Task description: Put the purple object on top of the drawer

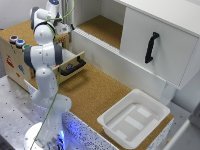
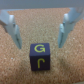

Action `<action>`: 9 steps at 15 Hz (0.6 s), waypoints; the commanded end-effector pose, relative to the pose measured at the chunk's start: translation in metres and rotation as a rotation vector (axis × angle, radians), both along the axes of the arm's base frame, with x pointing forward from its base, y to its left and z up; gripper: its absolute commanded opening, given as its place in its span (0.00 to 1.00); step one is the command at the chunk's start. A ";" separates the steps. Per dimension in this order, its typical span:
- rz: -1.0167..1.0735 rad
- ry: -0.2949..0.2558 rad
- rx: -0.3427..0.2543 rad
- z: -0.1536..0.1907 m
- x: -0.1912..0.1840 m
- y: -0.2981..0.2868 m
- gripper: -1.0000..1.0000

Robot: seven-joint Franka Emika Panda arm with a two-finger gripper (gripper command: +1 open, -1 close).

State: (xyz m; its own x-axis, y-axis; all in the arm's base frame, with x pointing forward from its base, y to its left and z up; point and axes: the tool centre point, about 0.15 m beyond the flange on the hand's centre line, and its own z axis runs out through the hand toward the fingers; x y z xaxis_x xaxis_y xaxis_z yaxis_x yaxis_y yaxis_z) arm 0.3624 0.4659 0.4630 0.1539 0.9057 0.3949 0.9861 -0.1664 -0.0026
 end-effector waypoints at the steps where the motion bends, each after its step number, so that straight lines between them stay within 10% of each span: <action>1: 0.019 0.004 0.107 0.043 0.004 -0.020 1.00; 9: -0.199 -0.017 0.001 0.034 0.024 -0.088 1.00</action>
